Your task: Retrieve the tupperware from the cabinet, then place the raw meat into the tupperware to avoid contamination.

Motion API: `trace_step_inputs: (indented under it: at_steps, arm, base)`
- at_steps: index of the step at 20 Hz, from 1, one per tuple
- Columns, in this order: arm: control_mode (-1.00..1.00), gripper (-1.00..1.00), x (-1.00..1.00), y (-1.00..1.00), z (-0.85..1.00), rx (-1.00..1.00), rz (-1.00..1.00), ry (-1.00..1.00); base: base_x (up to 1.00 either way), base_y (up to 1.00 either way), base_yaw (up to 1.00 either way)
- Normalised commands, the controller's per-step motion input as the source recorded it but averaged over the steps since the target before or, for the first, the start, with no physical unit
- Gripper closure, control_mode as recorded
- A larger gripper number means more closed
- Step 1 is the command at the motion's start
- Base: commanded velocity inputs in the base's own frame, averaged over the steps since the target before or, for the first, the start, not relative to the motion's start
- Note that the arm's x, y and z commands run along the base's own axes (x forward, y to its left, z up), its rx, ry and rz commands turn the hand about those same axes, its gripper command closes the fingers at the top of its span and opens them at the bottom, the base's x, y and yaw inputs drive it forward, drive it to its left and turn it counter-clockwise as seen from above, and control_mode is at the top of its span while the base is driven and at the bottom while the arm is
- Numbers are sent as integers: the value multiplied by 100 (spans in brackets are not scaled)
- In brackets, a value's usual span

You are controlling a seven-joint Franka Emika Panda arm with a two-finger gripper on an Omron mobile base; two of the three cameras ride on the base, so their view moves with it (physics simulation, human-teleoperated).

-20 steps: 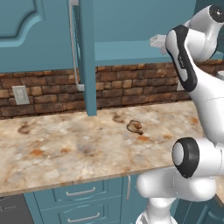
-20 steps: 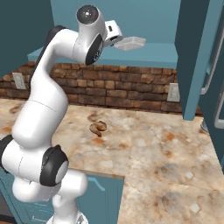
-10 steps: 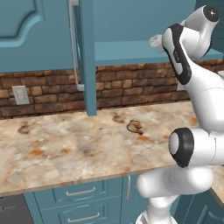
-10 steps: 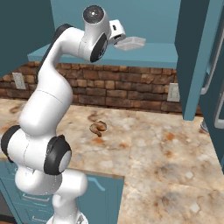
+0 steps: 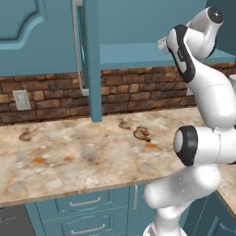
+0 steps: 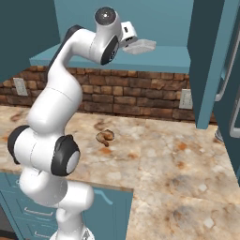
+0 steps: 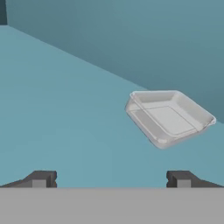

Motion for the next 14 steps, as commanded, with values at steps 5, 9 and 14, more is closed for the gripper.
trace_step_inputs:
  at_steps: [5, 9, 14]
  arm:
    - [-100, -100, 35, -8, -3, 0, 0, 0]
    - [-100, -100, 34, -9, -2, 0, 0, 0]
    - [-100, -100, 32, -9, -2, 0, 0, 0]
  base:
    - [0, 0, 0]
    - [0, 0, 0]
    - [0, 0, 0]
